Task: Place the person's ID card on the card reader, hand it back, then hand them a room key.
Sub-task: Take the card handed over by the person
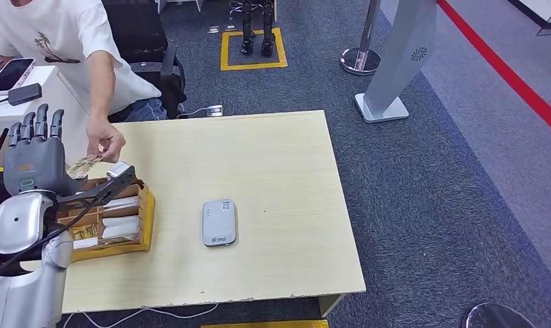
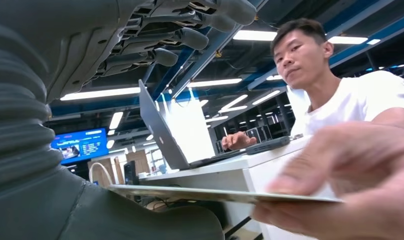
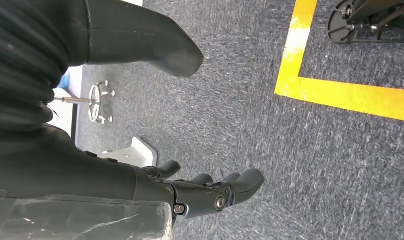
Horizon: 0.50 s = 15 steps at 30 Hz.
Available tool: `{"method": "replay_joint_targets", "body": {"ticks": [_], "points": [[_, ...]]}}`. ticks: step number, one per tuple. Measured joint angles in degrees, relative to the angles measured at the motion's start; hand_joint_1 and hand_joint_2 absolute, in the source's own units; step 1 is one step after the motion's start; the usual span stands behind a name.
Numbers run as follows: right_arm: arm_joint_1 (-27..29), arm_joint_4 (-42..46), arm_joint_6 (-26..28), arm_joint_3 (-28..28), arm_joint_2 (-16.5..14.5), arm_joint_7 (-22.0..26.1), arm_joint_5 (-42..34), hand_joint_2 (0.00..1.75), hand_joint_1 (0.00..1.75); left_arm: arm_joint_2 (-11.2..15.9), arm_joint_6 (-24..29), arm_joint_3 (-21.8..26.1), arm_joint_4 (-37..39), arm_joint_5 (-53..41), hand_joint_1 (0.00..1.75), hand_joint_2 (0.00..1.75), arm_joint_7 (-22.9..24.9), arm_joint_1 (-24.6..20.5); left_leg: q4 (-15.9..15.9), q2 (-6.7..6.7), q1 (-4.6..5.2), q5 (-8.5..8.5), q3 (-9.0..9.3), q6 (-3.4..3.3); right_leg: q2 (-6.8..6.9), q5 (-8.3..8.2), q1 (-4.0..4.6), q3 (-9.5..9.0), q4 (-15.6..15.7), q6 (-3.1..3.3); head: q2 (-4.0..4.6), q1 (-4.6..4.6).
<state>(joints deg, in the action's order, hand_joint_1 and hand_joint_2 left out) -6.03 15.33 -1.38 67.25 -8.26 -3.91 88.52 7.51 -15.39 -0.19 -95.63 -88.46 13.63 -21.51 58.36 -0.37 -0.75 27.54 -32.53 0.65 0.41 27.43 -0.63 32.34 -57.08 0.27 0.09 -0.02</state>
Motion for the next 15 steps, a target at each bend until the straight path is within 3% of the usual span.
{"method": "replay_joint_targets", "body": {"ticks": [4, 15], "points": [[0.0, -0.1, -0.2, 0.0, 0.0, -0.2, 0.0, 1.75, 0.00, 0.0, 0.0, -1.2, 1.6, 0.0, 1.71, 1.75, 0.1, -0.9, 0.0, -0.01, 0.00, 0.01, 0.00, 0.00, -0.02, 0.00, 0.00, 0.01, 0.0, 0.00, 0.00, 0.00], [0.0, -0.1, -0.2, -0.1, 0.0, -0.7, 0.1, 1.75, 0.00, -0.3, 0.4, -1.9, 3.5, 0.0, 1.75, 1.75, -2.3, -1.6, 0.0, -0.02, -0.01, 0.00, 0.00, 0.00, -0.03, 0.00, 0.00, 0.03, 0.0, 0.00, 0.00, -0.01]]}}
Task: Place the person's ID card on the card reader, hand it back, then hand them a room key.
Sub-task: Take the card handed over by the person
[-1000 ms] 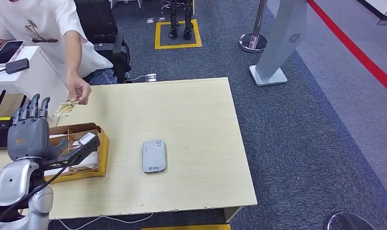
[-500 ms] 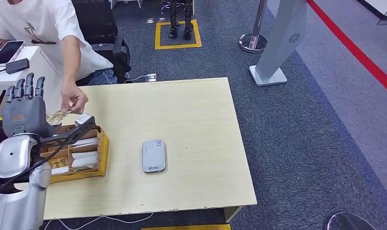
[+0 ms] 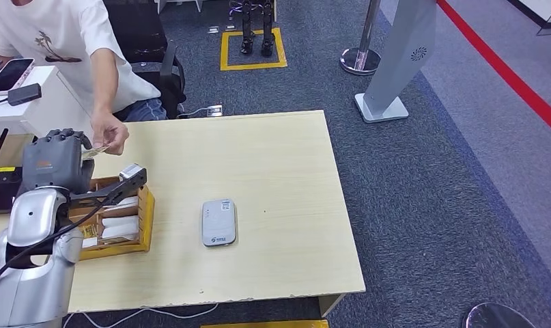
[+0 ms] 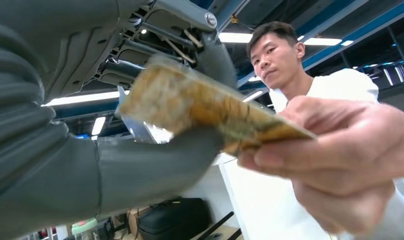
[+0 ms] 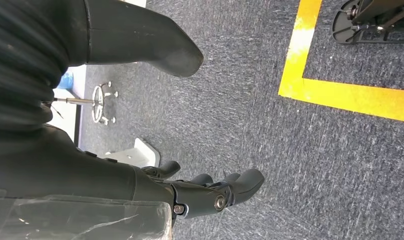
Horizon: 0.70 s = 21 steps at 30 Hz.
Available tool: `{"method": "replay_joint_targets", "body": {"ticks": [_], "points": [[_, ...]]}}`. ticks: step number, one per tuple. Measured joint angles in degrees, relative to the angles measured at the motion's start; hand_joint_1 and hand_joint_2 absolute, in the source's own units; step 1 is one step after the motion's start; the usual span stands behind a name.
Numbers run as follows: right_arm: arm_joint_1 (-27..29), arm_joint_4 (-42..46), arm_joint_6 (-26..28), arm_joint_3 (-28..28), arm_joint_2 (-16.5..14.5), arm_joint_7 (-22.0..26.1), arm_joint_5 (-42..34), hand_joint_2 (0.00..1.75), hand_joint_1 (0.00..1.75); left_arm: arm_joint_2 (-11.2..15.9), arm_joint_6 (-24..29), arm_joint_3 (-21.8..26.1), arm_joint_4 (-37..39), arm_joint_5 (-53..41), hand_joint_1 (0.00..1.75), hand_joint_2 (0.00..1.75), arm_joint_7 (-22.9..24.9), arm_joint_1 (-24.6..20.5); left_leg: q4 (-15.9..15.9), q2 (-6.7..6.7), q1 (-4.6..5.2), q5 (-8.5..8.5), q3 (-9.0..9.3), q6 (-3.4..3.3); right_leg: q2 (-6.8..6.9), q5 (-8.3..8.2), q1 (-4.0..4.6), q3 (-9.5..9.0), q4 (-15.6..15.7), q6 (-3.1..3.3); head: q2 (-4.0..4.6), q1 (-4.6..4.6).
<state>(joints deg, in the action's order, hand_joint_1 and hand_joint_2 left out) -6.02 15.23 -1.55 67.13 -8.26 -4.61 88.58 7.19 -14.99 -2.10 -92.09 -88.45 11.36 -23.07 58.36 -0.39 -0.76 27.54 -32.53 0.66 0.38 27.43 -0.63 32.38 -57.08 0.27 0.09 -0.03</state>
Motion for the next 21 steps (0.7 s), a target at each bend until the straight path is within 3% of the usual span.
{"method": "replay_joint_targets", "body": {"ticks": [21], "points": [[0.0, 0.0, -0.1, -0.5, 0.0, 0.1, 0.0, 1.75, 0.00, -1.7, 0.8, -0.3, 2.2, 0.0, 1.75, 1.75, -2.5, -1.1, 0.0, -0.01, 0.00, 0.00, 0.00, 0.00, -0.01, 0.00, 0.00, 0.00, 0.0, 0.00, 0.00, 0.01]]}}
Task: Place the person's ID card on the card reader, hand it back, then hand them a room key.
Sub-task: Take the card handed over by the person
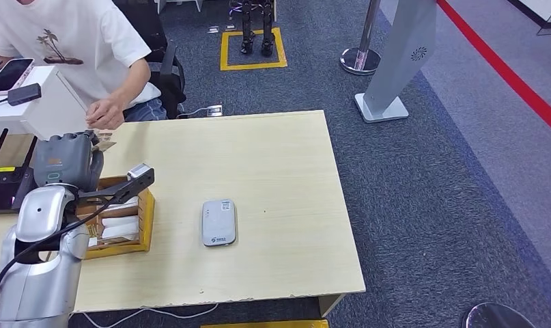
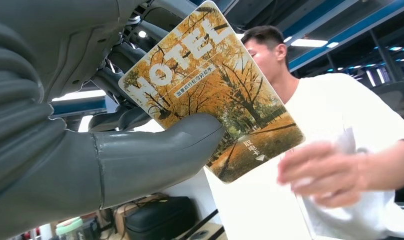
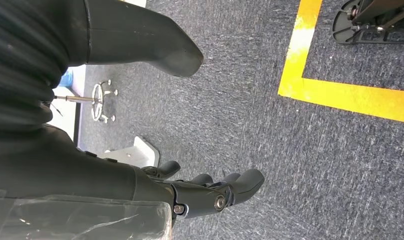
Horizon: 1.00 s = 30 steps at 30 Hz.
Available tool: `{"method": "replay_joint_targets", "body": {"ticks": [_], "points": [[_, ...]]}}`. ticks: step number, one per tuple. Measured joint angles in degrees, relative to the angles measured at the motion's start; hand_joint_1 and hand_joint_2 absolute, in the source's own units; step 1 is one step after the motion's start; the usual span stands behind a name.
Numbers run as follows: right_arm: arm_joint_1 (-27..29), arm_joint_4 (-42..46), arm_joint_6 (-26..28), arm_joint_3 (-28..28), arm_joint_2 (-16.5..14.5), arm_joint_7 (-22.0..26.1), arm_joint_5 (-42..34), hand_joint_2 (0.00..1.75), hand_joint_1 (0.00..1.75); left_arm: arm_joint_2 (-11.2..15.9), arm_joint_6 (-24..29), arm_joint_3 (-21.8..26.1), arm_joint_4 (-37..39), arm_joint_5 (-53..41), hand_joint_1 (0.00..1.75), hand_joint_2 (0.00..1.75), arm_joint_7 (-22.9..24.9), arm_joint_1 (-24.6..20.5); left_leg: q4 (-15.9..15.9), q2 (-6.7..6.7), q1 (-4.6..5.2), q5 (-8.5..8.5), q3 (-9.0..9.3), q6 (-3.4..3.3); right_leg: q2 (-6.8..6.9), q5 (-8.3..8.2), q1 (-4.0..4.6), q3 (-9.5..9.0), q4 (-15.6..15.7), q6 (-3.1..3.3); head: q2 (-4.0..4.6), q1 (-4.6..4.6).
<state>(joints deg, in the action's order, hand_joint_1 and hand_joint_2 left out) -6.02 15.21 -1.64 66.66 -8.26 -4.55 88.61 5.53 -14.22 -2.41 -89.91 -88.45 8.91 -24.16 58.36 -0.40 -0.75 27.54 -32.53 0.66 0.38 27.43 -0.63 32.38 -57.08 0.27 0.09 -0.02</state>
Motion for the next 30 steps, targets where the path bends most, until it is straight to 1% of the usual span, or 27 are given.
{"method": "replay_joint_targets", "body": {"ticks": [3, 9, 16, 19, 22, 25, 30], "points": [[0.0, 0.0, 0.0, -0.1, 0.0, 0.0, 0.0, 1.75, 0.00, -0.8, 0.8, -0.7, 0.6, 0.0, 1.75, 1.75, -1.0, 0.1, 0.0, 0.01, 0.01, 0.00, -0.01, 0.00, 0.01, 0.00, 0.00, 0.00, 0.0, 0.00, 0.00, 0.00], [0.0, -0.3, 0.0, -0.3, 0.0, 0.0, 0.0, 1.75, 0.00, -3.1, 2.8, -3.3, 1.9, 0.0, 1.75, 1.75, -1.7, 1.3, 0.0, 0.00, 0.02, 0.01, -0.02, -0.01, 0.01, 0.00, -0.01, -0.01, 0.0, 0.00, -0.01, 0.01], [0.0, -0.4, 0.0, -0.5, 0.0, 0.0, 0.0, 1.75, 0.00, -4.7, 3.5, -4.3, 2.7, 0.0, 1.75, 1.75, -2.6, 2.2, 0.0, 0.01, 0.01, 0.01, 0.00, -0.01, 0.01, 0.00, -0.01, 0.00, 0.0, 0.00, 0.00, -0.01], [0.0, -0.4, 0.0, -0.6, 0.0, 0.0, 0.0, 1.75, 0.00, -6.4, 4.8, -5.2, 2.8, 0.0, 1.75, 1.75, -3.5, 3.4, 0.0, 0.02, 0.01, 0.01, -0.01, -0.01, 0.02, 0.00, -0.01, 0.00, 0.0, 0.00, 0.00, -0.01], [0.0, -0.5, 0.0, -0.7, 0.0, -0.1, 0.0, 1.75, 0.00, -8.6, 6.6, -7.5, 3.1, 0.0, 1.75, 1.75, -3.4, 5.0, 0.0, 0.02, 0.05, 0.02, -0.04, -0.03, 0.03, 0.00, -0.01, -0.01, 0.0, -0.01, 0.00, 0.00], [0.0, -0.5, 0.0, -0.8, 0.0, -0.3, 0.0, 1.75, 0.00, -10.2, 7.3, -9.6, 3.6, 0.0, 1.75, 1.75, -3.2, 6.1, 0.0, 0.01, 0.06, 0.04, -0.04, -0.05, 0.02, 0.00, -0.04, 0.00, 0.0, -0.01, 0.00, 0.00], [0.0, -0.5, -0.1, -0.8, 0.0, -1.2, 0.0, 1.75, 0.00, -12.8, 8.5, -11.4, 5.4, 0.0, 1.75, 1.75, -3.2, 8.4, 0.0, 0.02, 0.06, 0.04, -0.04, -0.06, 0.03, 0.00, -0.07, 0.00, 0.0, -0.01, 0.00, -0.01]]}}
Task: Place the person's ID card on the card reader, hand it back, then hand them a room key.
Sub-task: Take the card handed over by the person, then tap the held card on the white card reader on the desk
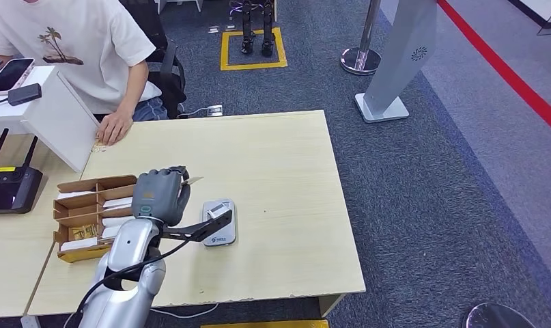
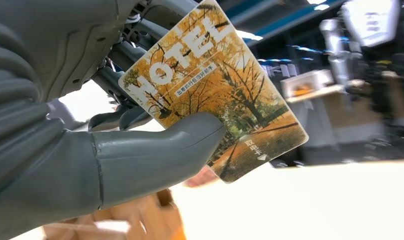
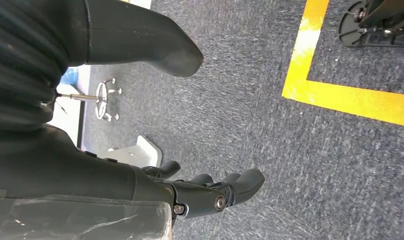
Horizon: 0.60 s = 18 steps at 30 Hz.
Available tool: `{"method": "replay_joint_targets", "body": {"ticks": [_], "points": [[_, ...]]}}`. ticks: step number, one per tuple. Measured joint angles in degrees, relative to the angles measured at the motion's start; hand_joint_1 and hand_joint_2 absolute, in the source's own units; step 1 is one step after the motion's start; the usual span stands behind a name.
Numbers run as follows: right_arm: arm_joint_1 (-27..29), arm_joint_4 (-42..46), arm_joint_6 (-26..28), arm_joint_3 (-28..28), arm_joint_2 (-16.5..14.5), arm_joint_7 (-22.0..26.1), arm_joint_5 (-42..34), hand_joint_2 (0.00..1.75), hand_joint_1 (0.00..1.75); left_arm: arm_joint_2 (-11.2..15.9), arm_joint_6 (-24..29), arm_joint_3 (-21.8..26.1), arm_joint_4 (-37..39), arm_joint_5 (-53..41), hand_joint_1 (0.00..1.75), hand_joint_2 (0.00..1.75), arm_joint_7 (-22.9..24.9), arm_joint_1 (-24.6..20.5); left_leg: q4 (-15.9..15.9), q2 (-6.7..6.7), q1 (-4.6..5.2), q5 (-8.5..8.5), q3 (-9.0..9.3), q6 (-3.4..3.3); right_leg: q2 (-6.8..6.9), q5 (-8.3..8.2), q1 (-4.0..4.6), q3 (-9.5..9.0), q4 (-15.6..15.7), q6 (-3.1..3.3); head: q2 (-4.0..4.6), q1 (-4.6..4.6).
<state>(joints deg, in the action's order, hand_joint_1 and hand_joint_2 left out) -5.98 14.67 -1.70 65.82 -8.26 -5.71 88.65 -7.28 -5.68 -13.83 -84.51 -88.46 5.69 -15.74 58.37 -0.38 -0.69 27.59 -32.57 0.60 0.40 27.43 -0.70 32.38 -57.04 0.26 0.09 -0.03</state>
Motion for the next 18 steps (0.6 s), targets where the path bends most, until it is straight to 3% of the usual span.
{"method": "replay_joint_targets", "body": {"ticks": [8, 18], "points": [[0.0, 0.0, 0.0, -0.2, 0.0, -0.5, 0.1, 1.75, 0.00, -3.8, 1.9, -0.8, 4.5, 0.0, 1.75, 1.75, -0.3, 2.0, 0.0, 0.00, -0.01, 0.00, 0.00, 0.00, 0.00, 0.00, 0.01, 0.01, 0.0, 0.00, 0.00, 0.01], [0.1, 0.0, 0.1, -0.3, 0.0, -1.2, 0.1, 1.75, 0.00, -6.3, 3.3, -1.1, 7.7, 0.0, 1.75, 1.75, 0.1, 4.5, 0.0, 0.00, 0.00, 0.00, -0.01, 0.00, 0.00, 0.00, 0.00, 0.01, 0.0, 0.00, -0.01, 0.01]]}}
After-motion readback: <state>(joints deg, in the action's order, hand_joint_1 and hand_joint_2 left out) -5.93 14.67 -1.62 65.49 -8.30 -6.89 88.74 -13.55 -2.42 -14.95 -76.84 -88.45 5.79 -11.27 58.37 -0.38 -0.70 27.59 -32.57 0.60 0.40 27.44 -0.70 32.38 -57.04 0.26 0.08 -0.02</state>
